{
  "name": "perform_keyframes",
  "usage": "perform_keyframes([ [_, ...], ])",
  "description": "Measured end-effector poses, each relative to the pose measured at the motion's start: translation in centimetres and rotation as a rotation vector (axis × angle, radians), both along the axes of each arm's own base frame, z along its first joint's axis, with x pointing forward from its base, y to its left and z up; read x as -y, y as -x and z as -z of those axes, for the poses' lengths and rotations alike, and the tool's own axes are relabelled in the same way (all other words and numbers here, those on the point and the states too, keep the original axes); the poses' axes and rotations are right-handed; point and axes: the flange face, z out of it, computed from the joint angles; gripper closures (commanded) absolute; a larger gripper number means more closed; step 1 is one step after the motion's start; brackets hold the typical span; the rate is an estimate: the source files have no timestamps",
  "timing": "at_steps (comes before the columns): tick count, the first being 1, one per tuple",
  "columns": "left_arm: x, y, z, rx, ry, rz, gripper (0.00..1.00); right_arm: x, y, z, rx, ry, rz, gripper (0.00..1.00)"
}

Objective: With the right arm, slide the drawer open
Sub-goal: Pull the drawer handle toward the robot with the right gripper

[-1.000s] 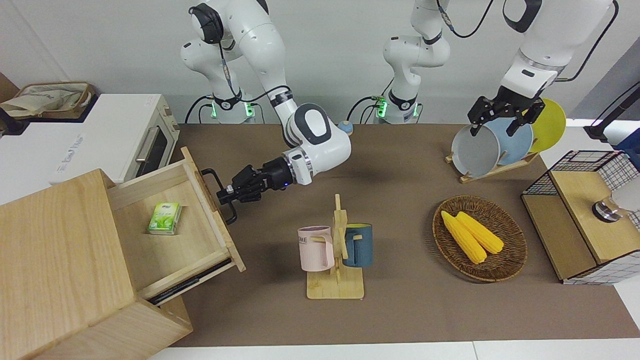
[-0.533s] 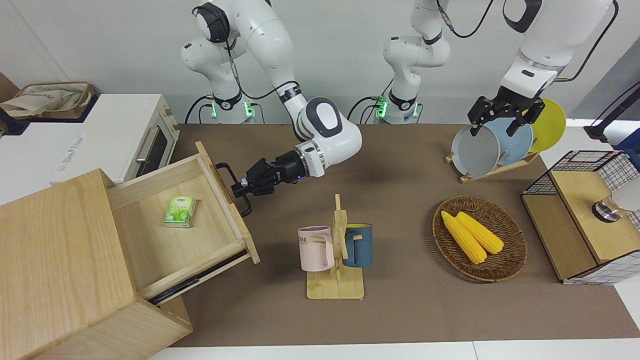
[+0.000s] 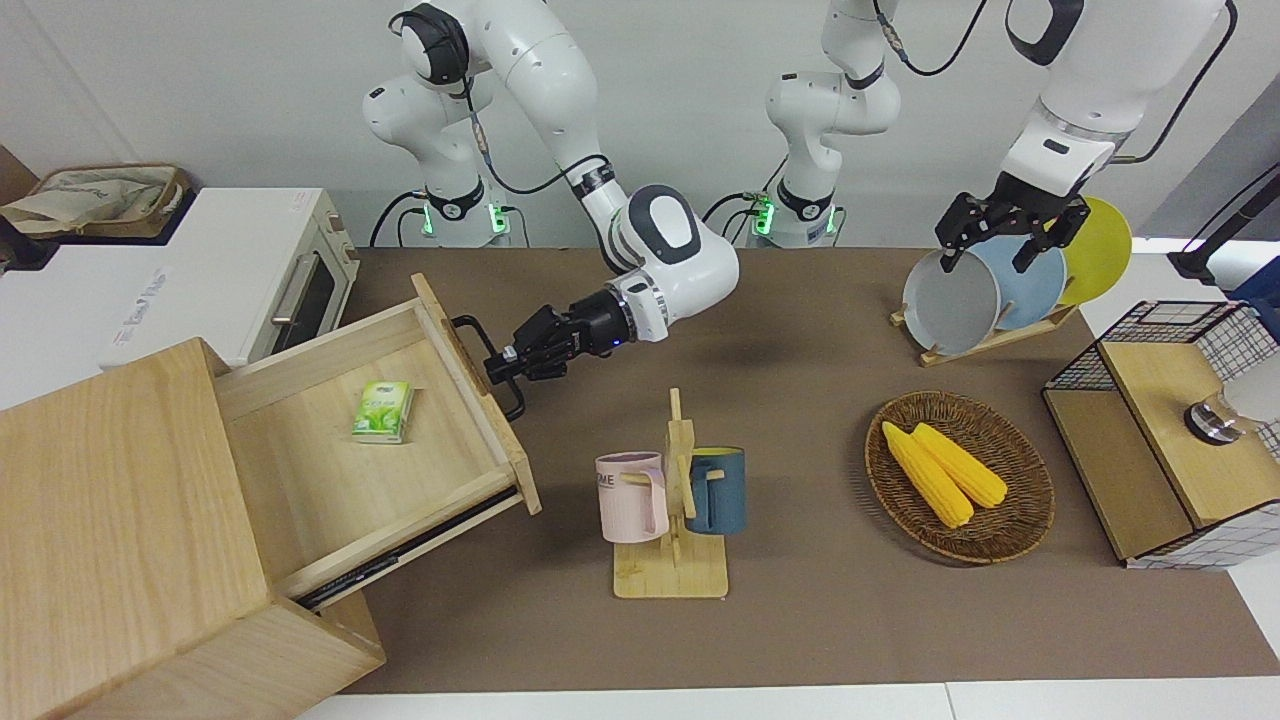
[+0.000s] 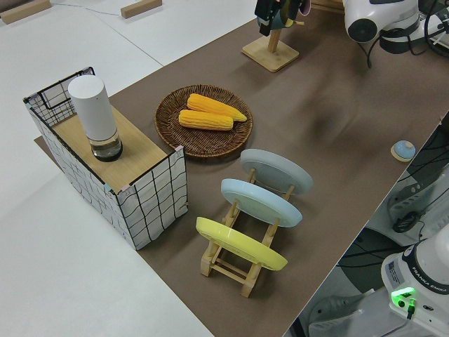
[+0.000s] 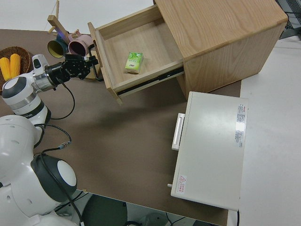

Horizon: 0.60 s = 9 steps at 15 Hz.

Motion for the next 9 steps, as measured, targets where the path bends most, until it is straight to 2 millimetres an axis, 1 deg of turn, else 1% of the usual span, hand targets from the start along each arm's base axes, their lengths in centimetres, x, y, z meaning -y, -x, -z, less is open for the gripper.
perform_keyframes([
  [4,0.00,0.00,0.00,0.000,0.000,0.000,0.00,-0.02,0.01,-0.01,0.000,0.000,0.001,0.959],
  [5,0.00,0.00,0.00,0.000,0.000,0.000,0.00,-0.02,0.01,-0.01,0.000,0.000,0.001,0.893],
  [6,0.00,0.00,0.00,0.000,0.000,0.000,0.00,-0.02,0.01,-0.01,0.000,0.000,0.001,0.861],
  [7,0.00,0.00,0.00,0.000,0.000,0.000,0.00,-0.02,0.01,0.02,0.000,0.000,0.001,0.773],
  [8,0.00,0.00,0.00,0.000,0.000,0.000,0.00,-0.03,0.00,0.10,-0.001,0.001,0.001,0.623],
  [9,0.00,0.00,0.00,0.000,0.000,0.000,0.00,-0.03,0.00,0.17,-0.002,0.002,0.001,0.518],
])
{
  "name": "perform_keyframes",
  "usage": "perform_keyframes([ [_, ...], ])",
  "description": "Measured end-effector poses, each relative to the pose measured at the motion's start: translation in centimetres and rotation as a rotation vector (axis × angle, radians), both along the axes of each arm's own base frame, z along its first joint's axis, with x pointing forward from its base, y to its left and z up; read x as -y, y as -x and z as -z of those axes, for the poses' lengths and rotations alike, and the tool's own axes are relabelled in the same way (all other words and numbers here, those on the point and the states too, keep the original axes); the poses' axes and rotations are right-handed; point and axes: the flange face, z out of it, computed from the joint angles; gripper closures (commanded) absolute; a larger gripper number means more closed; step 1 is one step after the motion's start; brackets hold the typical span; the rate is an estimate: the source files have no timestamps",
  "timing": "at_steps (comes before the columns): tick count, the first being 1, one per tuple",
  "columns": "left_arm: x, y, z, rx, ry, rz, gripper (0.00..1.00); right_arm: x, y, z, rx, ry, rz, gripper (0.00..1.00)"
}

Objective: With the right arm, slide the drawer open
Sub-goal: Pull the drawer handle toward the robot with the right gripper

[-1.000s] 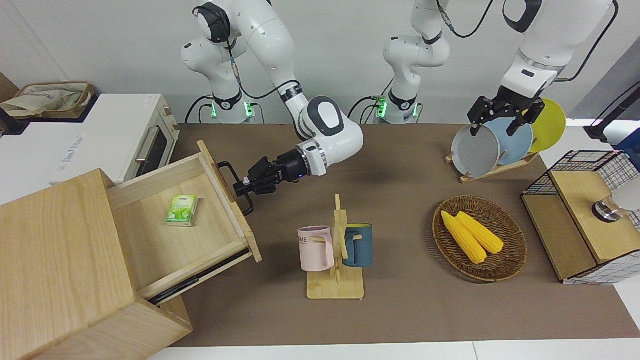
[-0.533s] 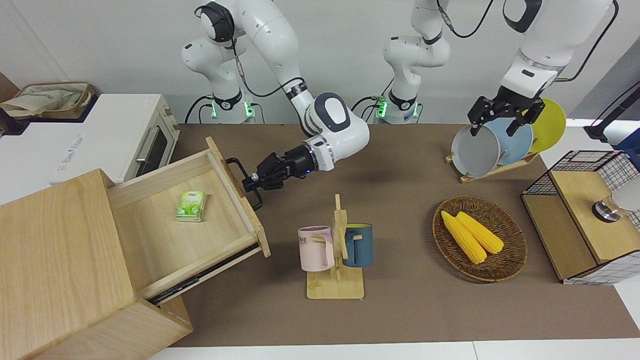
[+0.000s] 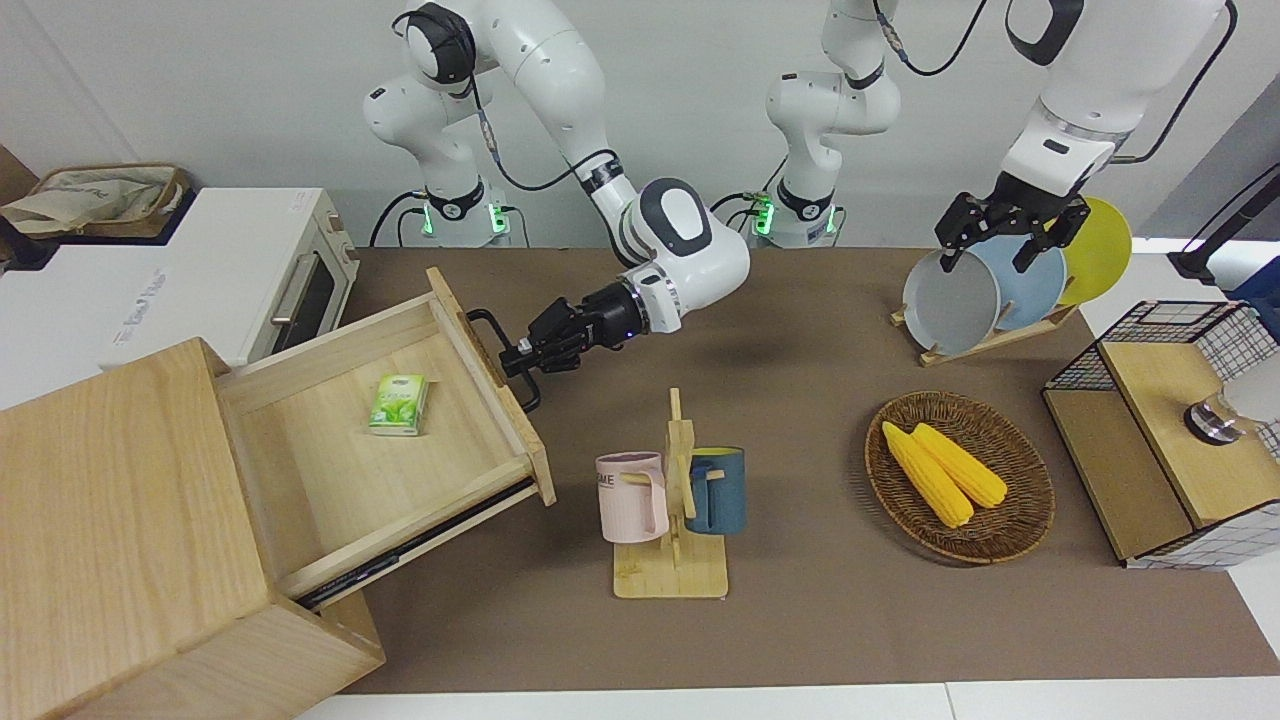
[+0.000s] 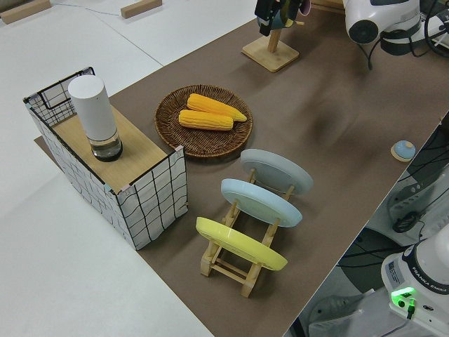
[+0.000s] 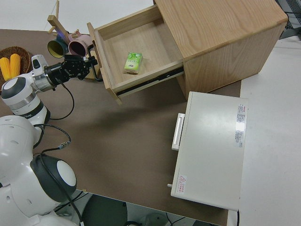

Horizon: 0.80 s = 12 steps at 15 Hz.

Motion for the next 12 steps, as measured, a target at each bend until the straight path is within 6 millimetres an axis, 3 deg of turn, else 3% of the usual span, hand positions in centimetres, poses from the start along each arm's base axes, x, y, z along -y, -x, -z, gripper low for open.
perform_keyframes([
  [1,0.00,0.00,0.00,0.000,0.000,0.000,0.00,-0.02,0.01,0.06,-0.005,0.004,0.000,0.238],
  [2,0.00,0.00,0.00,0.000,0.000,0.000,0.00,-0.05,0.03,0.08,-0.007,0.005,0.000,0.021],
  [12,0.00,0.00,0.00,0.000,0.000,0.000,0.00,-0.98,0.41,-0.52,0.044,-0.037,-0.005,0.017],
])
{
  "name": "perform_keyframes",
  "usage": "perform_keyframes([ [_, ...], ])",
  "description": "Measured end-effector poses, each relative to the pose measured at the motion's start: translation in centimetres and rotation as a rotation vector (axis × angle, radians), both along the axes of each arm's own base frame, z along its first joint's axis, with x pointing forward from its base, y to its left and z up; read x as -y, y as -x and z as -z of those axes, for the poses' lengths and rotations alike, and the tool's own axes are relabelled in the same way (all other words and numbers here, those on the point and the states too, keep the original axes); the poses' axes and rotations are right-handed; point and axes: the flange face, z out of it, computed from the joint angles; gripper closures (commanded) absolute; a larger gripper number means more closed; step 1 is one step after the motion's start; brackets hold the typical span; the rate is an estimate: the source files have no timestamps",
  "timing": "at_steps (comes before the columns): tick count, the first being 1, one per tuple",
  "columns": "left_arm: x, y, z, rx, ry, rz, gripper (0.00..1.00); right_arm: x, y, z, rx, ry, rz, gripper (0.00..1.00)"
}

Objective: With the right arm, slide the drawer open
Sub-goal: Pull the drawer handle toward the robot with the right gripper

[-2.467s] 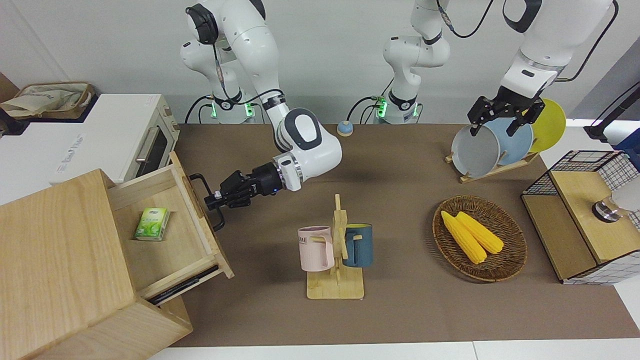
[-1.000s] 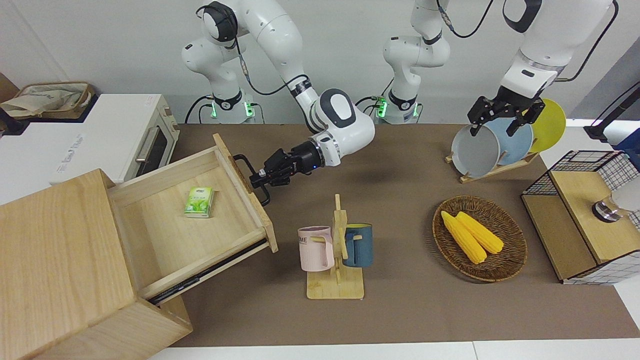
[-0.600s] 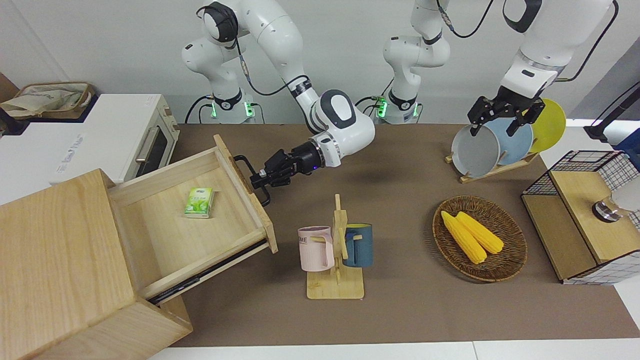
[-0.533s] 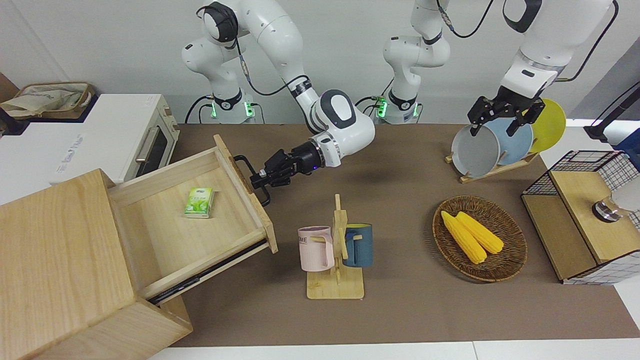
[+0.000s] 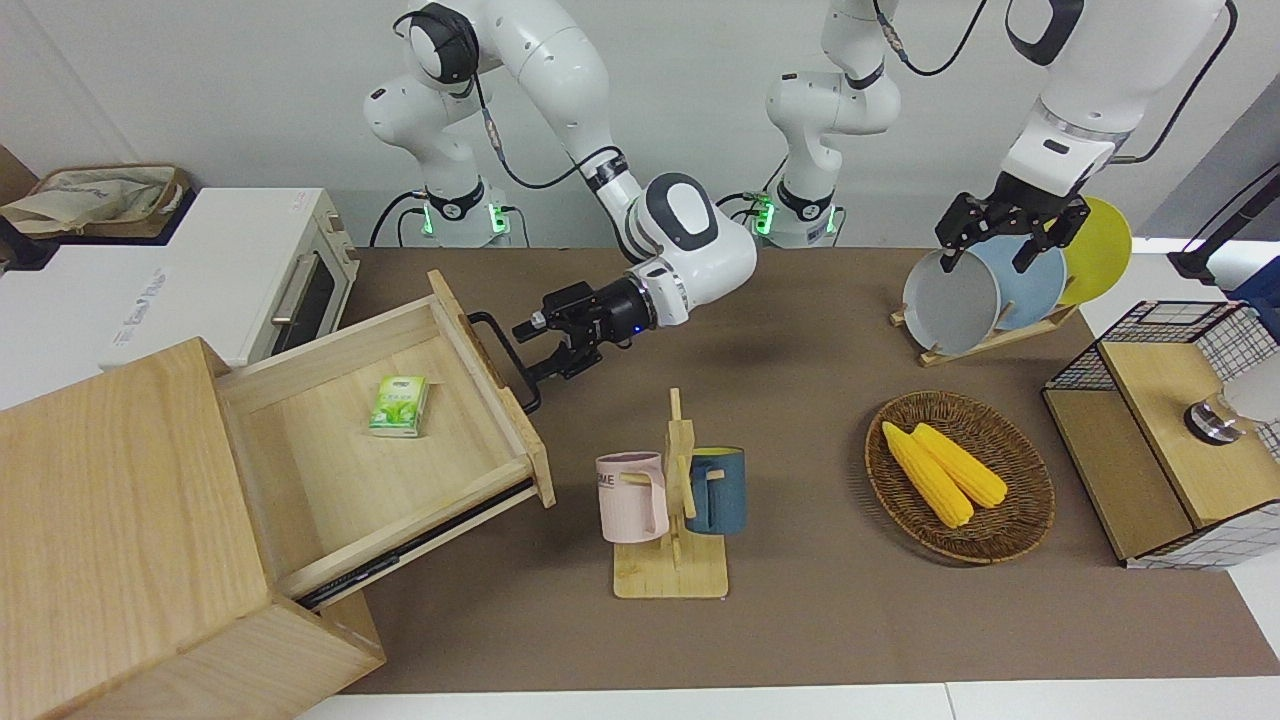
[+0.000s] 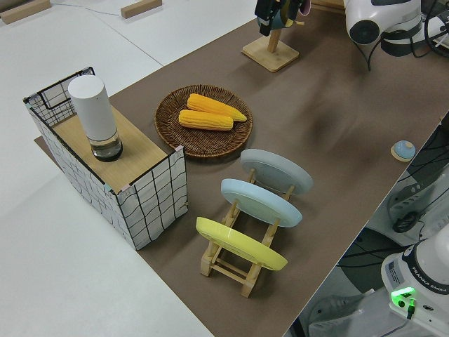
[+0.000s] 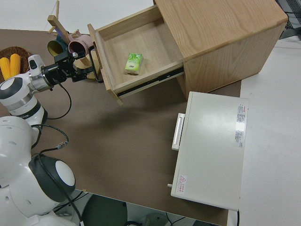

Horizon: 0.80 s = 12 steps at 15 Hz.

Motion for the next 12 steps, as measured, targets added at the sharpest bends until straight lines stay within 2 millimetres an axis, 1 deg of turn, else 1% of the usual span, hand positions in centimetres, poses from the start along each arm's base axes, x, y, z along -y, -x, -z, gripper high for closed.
perform_keyframes([
  [3,0.0,0.0,0.0,0.000,0.000,0.000,0.00,-0.6,0.5,0.1,0.004,-0.009,-0.008,0.017],
  [5,0.0,0.0,0.0,0.000,0.000,0.000,0.00,-1.1,0.8,0.0,0.005,-0.044,0.002,0.017],
  [8,0.0,0.0,0.0,0.000,0.000,0.000,0.00,-2.1,1.1,-1.4,-0.005,-0.141,0.032,0.017],
  [11,0.0,0.0,0.0,0.000,0.000,0.000,0.00,-3.6,1.6,-3.4,-0.024,-0.282,0.070,0.019],
  [12,0.0,0.0,0.0,0.000,0.000,0.000,0.00,-3.7,1.7,-3.9,-0.031,-0.317,0.083,0.019],
])
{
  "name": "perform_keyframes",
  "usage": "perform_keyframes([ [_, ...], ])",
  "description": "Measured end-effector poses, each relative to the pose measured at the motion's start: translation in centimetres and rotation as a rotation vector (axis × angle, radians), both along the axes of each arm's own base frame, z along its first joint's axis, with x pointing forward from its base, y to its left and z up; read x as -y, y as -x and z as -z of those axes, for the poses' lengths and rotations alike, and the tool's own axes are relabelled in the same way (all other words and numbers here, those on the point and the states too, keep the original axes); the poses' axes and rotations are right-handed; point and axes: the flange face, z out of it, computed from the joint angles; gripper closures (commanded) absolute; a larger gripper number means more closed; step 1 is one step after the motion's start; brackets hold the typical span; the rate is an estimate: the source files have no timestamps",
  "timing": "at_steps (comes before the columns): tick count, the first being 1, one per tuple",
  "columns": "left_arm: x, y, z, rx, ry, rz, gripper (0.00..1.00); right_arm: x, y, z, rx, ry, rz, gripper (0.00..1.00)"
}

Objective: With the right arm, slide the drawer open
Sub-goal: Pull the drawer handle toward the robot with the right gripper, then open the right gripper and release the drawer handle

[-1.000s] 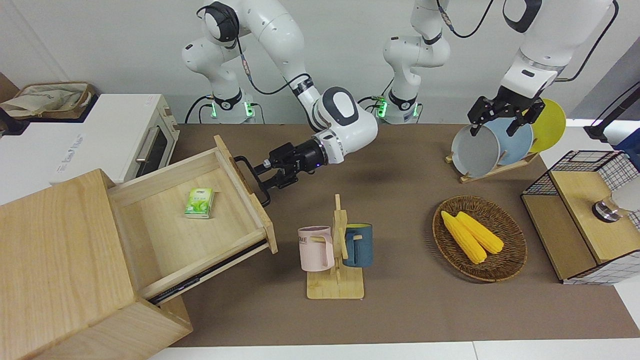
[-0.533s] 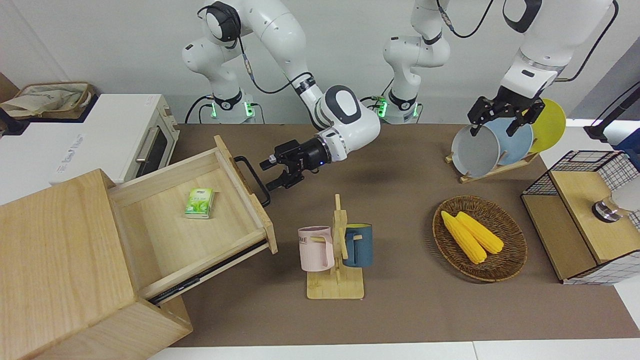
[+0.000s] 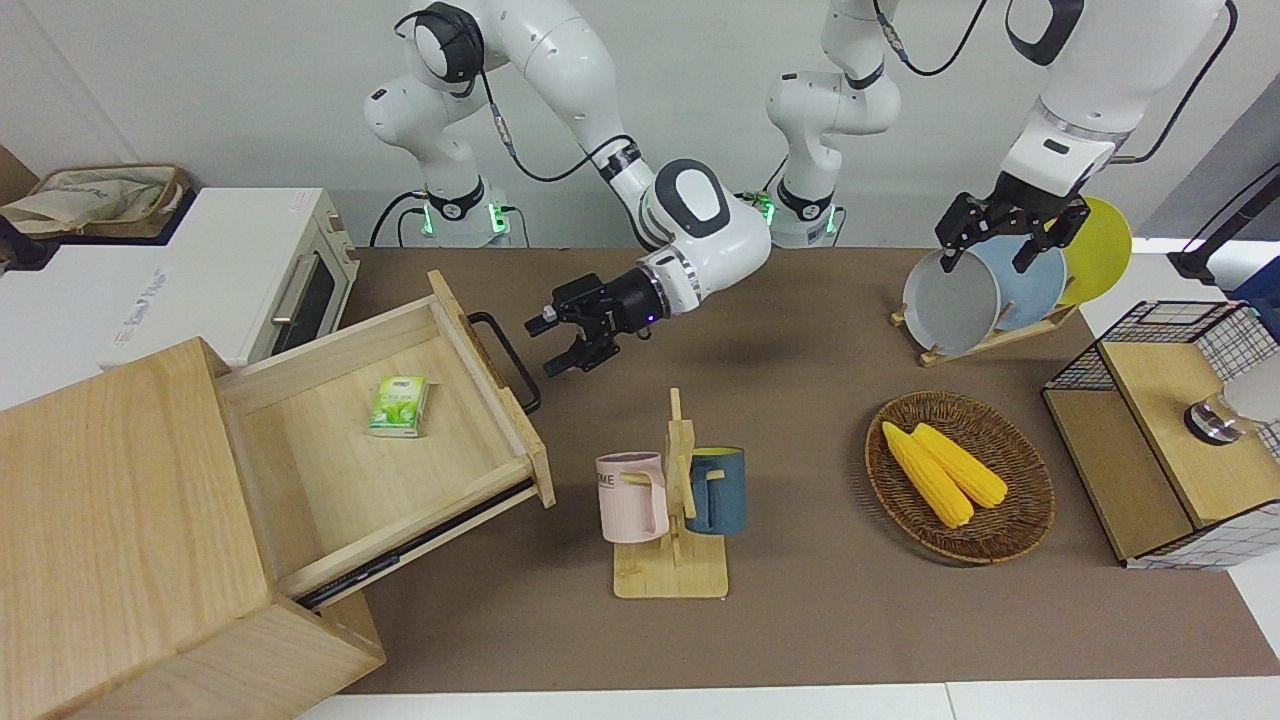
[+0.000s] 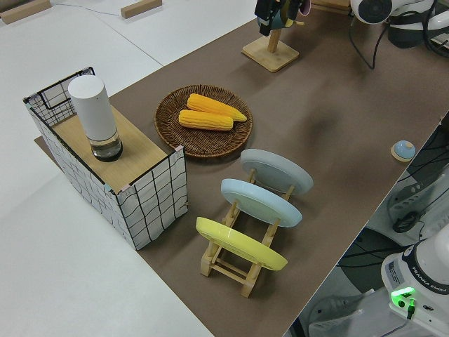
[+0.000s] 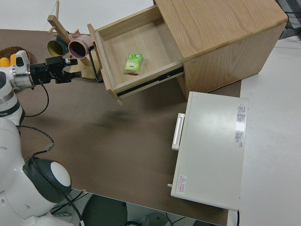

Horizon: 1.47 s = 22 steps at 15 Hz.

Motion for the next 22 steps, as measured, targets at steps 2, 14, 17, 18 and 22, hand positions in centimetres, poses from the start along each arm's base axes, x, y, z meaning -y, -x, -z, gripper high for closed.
perform_keyframes([
  [2,0.0,0.0,0.0,0.000,0.000,0.000,0.00,-0.1,0.0,-1.1,-0.015,-0.068,0.026,0.019],
  [14,0.0,0.0,0.0,0.000,0.000,0.000,0.00,9.1,-0.9,-13.9,-0.078,-0.610,0.245,0.019],
  [17,0.0,0.0,0.0,0.000,0.000,0.000,0.00,13.1,-1.3,-17.1,-0.093,-0.796,0.313,0.019],
  [18,0.0,0.0,0.0,0.000,0.000,0.000,0.00,14.3,-1.4,-17.9,-0.096,-0.846,0.334,0.019],
  [22,0.0,0.0,0.0,0.000,0.000,0.000,0.00,19.7,-2.0,-20.5,-0.122,-1.008,0.397,0.019],
])
